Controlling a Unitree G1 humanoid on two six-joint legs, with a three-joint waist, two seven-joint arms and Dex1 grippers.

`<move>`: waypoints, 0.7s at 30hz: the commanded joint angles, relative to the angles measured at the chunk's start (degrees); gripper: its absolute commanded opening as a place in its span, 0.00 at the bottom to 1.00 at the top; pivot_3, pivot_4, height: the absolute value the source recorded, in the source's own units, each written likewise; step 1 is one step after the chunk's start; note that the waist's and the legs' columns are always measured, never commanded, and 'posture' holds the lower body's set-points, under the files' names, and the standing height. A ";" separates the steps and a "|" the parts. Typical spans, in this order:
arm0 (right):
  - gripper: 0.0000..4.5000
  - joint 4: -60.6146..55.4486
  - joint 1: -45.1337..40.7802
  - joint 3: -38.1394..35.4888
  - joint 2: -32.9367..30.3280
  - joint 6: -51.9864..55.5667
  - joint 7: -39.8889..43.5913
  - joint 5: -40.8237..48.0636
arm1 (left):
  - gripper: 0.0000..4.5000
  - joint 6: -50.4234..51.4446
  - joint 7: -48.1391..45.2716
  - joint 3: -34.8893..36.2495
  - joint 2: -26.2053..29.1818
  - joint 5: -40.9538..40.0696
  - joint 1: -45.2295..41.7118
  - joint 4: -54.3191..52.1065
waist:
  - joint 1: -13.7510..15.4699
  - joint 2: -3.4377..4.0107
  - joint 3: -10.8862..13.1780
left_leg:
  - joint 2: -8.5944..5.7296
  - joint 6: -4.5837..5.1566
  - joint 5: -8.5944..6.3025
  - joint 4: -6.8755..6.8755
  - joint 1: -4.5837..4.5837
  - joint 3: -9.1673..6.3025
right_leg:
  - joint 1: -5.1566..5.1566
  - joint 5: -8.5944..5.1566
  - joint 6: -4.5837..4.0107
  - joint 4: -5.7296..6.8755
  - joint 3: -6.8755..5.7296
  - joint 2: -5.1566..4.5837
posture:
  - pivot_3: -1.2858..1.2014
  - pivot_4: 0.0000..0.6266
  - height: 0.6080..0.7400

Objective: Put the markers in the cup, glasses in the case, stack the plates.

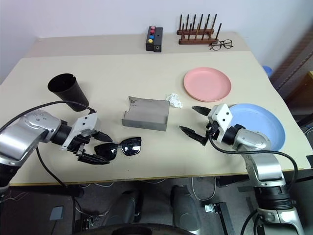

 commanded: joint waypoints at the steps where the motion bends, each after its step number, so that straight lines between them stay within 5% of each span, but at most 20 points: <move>1: 1.00 -0.71 -1.26 -0.14 0.12 -0.87 0.20 0.16 | 0.95 -1.96 2.32 2.09 -0.53 0.24 -0.42 1.68 | 0.00 0.00 0.00 | 0.00 0.00 0.00 0.00 0.00 0.00 | 0.00 0.00 0.00 0.00 0.00 0.00 | 0.52 0.24 1.00; 21: 1.00 2.16 -0.45 -1.05 -0.16 -4.25 2.13 -0.66 | 0.95 -10.13 5.65 -2.42 -8.75 4.29 -1.48 13.70 | 0.08 0.01 -0.01 | -0.06 0.00 0.00 0.02 -0.02 0.01 | -0.02 0.05 -0.07 0.04 0.00 0.02 | 0.52 0.24 1.00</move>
